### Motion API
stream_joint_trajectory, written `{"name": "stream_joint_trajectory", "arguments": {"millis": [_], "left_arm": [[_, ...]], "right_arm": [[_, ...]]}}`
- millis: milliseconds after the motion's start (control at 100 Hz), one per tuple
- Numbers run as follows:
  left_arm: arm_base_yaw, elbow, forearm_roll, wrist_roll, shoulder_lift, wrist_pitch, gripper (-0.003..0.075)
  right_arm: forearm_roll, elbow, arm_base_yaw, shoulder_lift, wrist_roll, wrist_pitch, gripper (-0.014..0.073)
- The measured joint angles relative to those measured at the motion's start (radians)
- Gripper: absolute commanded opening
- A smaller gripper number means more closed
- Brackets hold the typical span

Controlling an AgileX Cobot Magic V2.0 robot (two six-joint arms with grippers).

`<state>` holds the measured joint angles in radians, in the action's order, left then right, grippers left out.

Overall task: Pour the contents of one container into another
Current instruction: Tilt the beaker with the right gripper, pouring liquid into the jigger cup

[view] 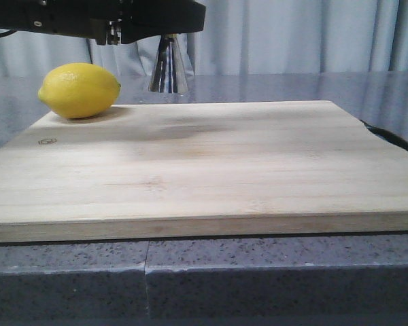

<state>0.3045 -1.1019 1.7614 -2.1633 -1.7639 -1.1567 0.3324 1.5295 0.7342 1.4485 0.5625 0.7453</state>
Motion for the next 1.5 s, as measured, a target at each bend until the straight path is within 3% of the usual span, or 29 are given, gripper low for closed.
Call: {"name": "stream_joint_trajectory", "arguments": {"millis": [200, 830, 1500], "left_arm": [[0.0, 0.0, 0.0, 0.0, 0.0, 0.0, 0.0179], [0.0, 0.0, 0.0, 0.002, 0.0, 0.0, 0.0179], [0.0, 0.0, 0.0, 0.002, 0.0, 0.0, 0.0179]], "right_arm": [[0.098, 0.0, 0.027, 0.0, 0.004, 0.0, 0.0311], [0.229, 0.0, 0.061, 0.037, 0.037, -0.006, 0.0311], [0.281, 0.0, 0.079, 0.044, 0.066, -0.006, 0.0311]]}}
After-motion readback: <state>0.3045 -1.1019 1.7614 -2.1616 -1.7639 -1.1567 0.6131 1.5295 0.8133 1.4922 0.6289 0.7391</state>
